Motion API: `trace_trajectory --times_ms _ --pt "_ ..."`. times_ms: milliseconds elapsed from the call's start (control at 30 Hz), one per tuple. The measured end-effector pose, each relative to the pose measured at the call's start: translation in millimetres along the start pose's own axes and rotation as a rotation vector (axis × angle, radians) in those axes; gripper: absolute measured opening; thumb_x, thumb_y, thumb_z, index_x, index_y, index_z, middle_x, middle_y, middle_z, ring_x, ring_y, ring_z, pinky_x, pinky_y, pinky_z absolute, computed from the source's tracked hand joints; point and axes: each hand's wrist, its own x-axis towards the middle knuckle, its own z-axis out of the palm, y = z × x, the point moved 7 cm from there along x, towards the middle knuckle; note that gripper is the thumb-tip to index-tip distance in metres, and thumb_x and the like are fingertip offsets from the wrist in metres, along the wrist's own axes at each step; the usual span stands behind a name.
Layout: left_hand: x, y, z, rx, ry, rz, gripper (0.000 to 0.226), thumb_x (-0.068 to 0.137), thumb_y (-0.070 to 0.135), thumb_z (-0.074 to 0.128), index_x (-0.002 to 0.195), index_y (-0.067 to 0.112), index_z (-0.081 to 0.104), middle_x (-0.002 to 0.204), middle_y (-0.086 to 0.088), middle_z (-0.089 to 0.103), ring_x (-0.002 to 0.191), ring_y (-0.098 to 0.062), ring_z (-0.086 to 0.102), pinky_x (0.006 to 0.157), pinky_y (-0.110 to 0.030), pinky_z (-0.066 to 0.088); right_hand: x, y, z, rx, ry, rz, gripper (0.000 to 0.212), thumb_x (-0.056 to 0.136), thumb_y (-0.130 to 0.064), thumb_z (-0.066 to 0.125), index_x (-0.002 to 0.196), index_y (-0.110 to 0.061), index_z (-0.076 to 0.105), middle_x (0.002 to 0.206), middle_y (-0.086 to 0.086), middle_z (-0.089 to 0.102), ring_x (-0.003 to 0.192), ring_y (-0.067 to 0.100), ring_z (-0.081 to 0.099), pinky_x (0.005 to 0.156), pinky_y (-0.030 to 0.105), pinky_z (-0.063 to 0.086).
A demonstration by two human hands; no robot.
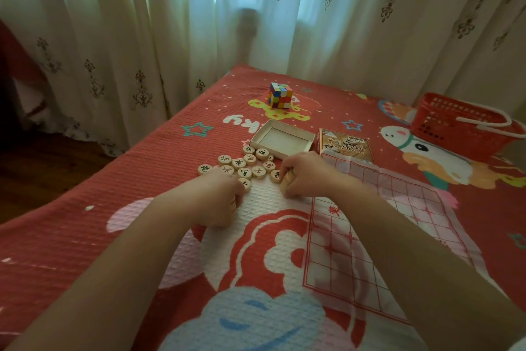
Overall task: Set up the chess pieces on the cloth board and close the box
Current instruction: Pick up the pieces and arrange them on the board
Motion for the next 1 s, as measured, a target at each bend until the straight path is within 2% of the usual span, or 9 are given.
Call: trace_trajectory --times_ms 133,267,367,533,600,667,767,867,1000 --pt "1 -2 -4 -0.124 0.064 0.015 0.019 0.082 0.01 0.053 0.097 0.014 0.064 0.083 0.006 0.057 0.077 -0.012 0.053 0.067 -0.023 0.044 -5 5 -7 0.208 0.028 0.022 0.025 0.069 -0.007 0.073 0.092 -0.016 0.066 0.084 -0.01 0.05 0.082 0.015 0.054 0.065 0.027 0.051" --pt "5 -14 -13 -1.091 0.152 -0.032 0.025 0.074 0.0 0.071 0.095 0.011 0.065 0.096 -0.01 0.064 0.079 -0.022 0.069 0.066 -0.028 0.059 -18 2 -21 0.37 0.111 -0.044 0.025 0.068 -0.008 0.078 0.088 -0.018 0.068 0.078 -0.007 0.058 0.072 0.01 0.056 0.062 0.023 0.049" --pt "20 -8 -2 -1.81 0.161 -0.091 0.022 0.076 -0.011 0.061 0.093 0.004 0.063 0.094 -0.019 0.065 0.071 -0.027 0.071 0.055 -0.026 0.059 -32 -2 -32 0.523 0.218 -0.142 0.026 0.067 -0.007 0.079 0.089 -0.016 0.069 0.081 0.004 0.065 0.07 0.011 0.058 0.067 0.026 0.05" --pt "45 11 18 -2.392 0.095 -0.206 0.016 0.077 -0.007 0.053 0.092 -0.004 0.058 0.083 -0.019 0.06 0.067 -0.025 0.066 0.053 -0.031 0.059 -43 -16 -40 0.634 0.342 -0.324 0.03 0.067 -0.006 0.079 0.091 -0.018 0.068 0.083 -0.004 0.067 0.078 0.004 0.061 0.074 0.017 0.05" --pt "50 26 20 -2.591 -0.055 -0.176 0.019 0.071 0.001 0.055 0.088 -0.006 0.059 0.082 -0.017 0.061 0.068 -0.025 0.065 0.056 -0.029 0.058 -40 -25 -36 0.585 0.336 -0.38 0.03 0.066 -0.01 0.079 0.094 -0.017 0.068 0.087 -0.002 0.067 0.084 0.011 0.063 0.078 0.025 0.052" --pt "52 40 21 -2.683 -0.173 -0.13 0.023 0.078 0.015 0.054 0.081 -0.004 0.064 0.077 -0.013 0.064 0.066 -0.023 0.066 0.064 -0.024 0.056 -37 -34 -30 0.473 0.339 -0.412 0.031 0.064 -0.016 0.076 0.094 -0.016 0.07 0.089 -0.003 0.066 0.088 0.018 0.06 0.08 0.03 0.05" --pt "54 45 24 -2.696 -0.198 -0.063 0.052 0.088 0.035 0.045 0.065 -0.004 0.069 0.068 -0.013 0.068 0.06 -0.025 0.069 0.058 -0.031 0.058 -31 -41 -19 0.331 0.293 -0.432 0.033 0.064 -0.02 0.074 0.096 -0.014 0.071 0.09 -0.006 0.065 0.094 0.021 0.054 0.085 0.031 0.043" --pt "52 45 24 -2.73 -0.239 -0.043 0.043 0.082 0.034 0.052 0.073 -0.004 0.07 0.076 -0.014 0.069 0.068 -0.028 0.07 0.068 -0.037 0.056 -25 -36 -11 0.318 0.195 -0.381 0.035 0.067 -0.02 0.077 0.101 -0.015 0.069 0.097 0.002 0.063 0.101 0.023 0.05 0.091 0.038 0.042" --pt "52 44 28 -2.737 -0.268 -0.036 0.036 0.078 0.029 0.057 0.083 -0.005 0.069 0.087 -0.015 0.067 0.083 -0.028 0.067 0.077 -0.038 0.054 -24 -36 -11 0.337 0.182 -0.375 0.047 0.064 -0.032 0.071 0.108 -0.019 0.065 0.098 -0.007 0.055 0.103 0.018 0.048 0.092 0.035 0.042"
